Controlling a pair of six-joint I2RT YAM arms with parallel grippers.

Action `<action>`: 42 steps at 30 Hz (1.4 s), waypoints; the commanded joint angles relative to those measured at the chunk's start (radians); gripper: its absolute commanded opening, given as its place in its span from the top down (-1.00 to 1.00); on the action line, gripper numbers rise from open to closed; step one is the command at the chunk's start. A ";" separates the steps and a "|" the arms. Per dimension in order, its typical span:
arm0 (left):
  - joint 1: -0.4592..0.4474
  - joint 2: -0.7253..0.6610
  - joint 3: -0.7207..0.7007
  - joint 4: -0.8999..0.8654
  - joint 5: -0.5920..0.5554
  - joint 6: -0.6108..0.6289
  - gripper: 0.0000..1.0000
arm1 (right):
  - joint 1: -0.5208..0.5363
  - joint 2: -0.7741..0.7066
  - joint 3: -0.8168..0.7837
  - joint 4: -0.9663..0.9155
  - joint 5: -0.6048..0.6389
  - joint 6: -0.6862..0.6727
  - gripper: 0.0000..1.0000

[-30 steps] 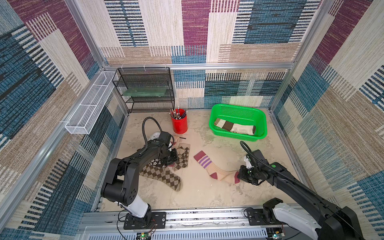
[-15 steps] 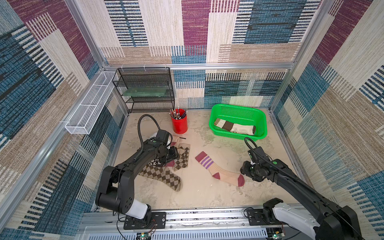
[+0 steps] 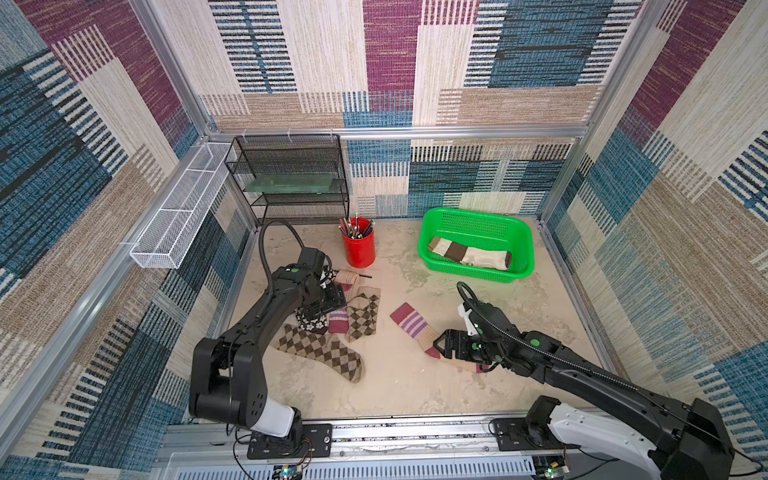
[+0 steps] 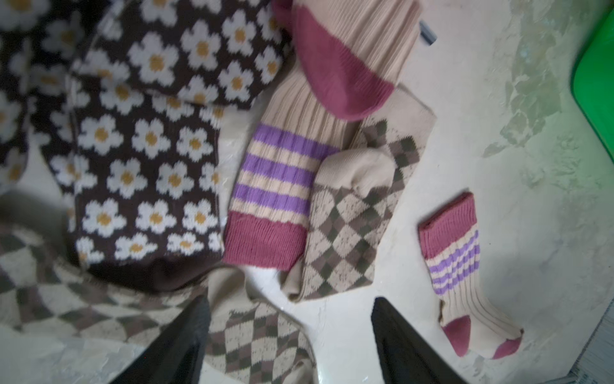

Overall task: Place the socks together as a pair
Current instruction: Place the sock at the center of the board, then pick up the sock at the center of the board.

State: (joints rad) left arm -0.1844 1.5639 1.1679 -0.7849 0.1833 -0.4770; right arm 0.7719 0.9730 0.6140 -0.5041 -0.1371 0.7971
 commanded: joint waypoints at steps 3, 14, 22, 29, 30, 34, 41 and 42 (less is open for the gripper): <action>0.003 0.150 0.105 -0.073 0.004 0.105 -0.32 | 0.007 0.018 -0.008 0.083 0.033 0.006 -0.88; 0.003 0.232 0.044 -0.038 -0.010 0.081 -0.10 | 0.007 0.019 -0.008 0.083 0.030 -0.010 -0.93; 0.002 0.295 0.007 0.001 -0.013 0.055 0.27 | -0.008 0.050 0.008 0.095 0.008 -0.031 -0.93; 0.002 0.253 -0.007 -0.018 0.013 0.063 0.76 | -0.035 0.048 0.017 0.093 -0.004 -0.042 -0.93; 0.003 0.228 -0.005 -0.025 0.025 0.061 0.78 | -0.039 0.047 0.019 0.094 -0.006 -0.045 -0.93; 0.002 0.132 0.031 -0.078 0.119 0.038 0.85 | -0.059 0.054 0.024 0.109 -0.021 -0.062 -0.93; 0.002 -0.059 0.140 -0.183 0.194 -0.014 0.87 | -0.071 0.125 0.080 0.143 -0.046 -0.120 -0.94; 0.002 -0.069 0.169 -0.203 0.196 -0.014 0.87 | -0.072 0.139 0.089 0.146 -0.050 -0.128 -0.94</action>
State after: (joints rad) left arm -0.1833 1.5242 1.2900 -0.9165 0.3363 -0.4541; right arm 0.7040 1.0885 0.6804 -0.4061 -0.1696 0.7109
